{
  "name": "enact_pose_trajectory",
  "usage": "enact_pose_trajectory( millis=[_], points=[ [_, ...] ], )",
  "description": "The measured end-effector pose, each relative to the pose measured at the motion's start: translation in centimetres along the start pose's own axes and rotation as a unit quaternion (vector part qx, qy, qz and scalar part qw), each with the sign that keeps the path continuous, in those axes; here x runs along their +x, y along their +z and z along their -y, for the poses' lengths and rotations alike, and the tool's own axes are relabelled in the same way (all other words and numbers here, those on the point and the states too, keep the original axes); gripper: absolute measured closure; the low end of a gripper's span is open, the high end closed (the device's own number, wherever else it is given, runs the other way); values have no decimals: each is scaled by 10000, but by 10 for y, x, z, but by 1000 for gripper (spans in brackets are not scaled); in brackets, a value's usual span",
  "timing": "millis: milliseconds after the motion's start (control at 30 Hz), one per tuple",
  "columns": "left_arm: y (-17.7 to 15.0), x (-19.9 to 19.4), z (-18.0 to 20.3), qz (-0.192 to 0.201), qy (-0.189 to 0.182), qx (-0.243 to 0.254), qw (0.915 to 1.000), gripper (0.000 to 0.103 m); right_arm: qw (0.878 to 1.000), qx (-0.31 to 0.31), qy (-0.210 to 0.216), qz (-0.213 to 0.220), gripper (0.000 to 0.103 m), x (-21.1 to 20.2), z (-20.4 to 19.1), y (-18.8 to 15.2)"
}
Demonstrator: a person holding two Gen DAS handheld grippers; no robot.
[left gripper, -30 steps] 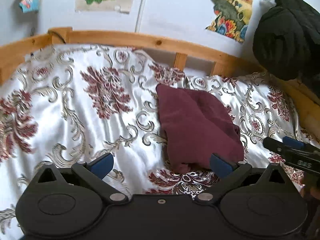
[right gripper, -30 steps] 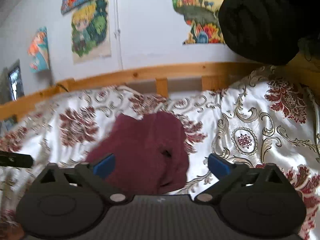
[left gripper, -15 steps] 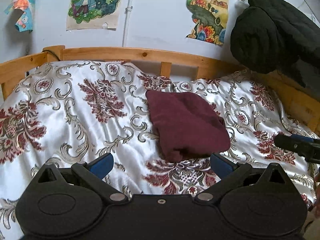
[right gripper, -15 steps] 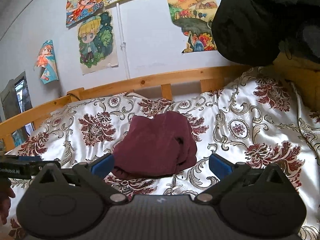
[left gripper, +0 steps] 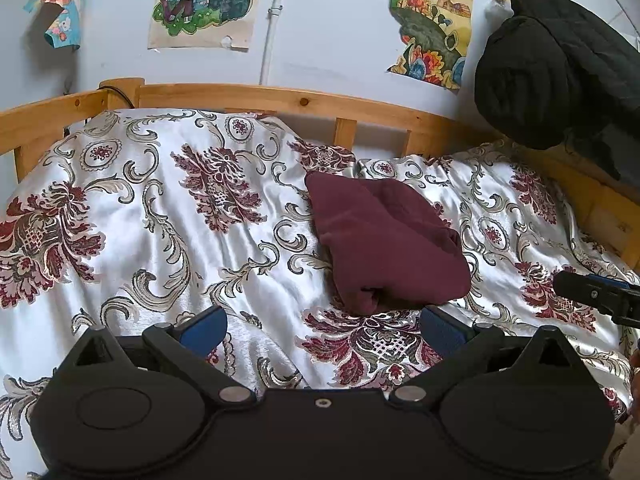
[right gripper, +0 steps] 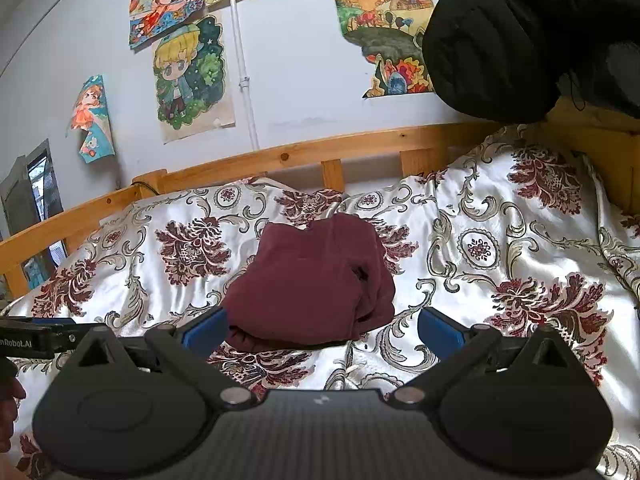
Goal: Fold small clothes
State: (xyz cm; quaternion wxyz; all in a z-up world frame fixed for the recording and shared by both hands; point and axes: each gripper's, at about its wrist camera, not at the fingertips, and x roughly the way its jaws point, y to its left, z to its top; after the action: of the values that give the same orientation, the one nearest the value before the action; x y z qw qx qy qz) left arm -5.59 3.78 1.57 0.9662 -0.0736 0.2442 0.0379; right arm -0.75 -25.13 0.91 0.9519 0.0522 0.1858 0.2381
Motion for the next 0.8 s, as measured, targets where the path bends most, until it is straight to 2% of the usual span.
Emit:
enact_pose_trajectory(
  millis=[800],
  points=[
    [0,-1,0,28,17,43,10000,1,10000,81,-2,-46,0,2,3,-1]
  ],
)
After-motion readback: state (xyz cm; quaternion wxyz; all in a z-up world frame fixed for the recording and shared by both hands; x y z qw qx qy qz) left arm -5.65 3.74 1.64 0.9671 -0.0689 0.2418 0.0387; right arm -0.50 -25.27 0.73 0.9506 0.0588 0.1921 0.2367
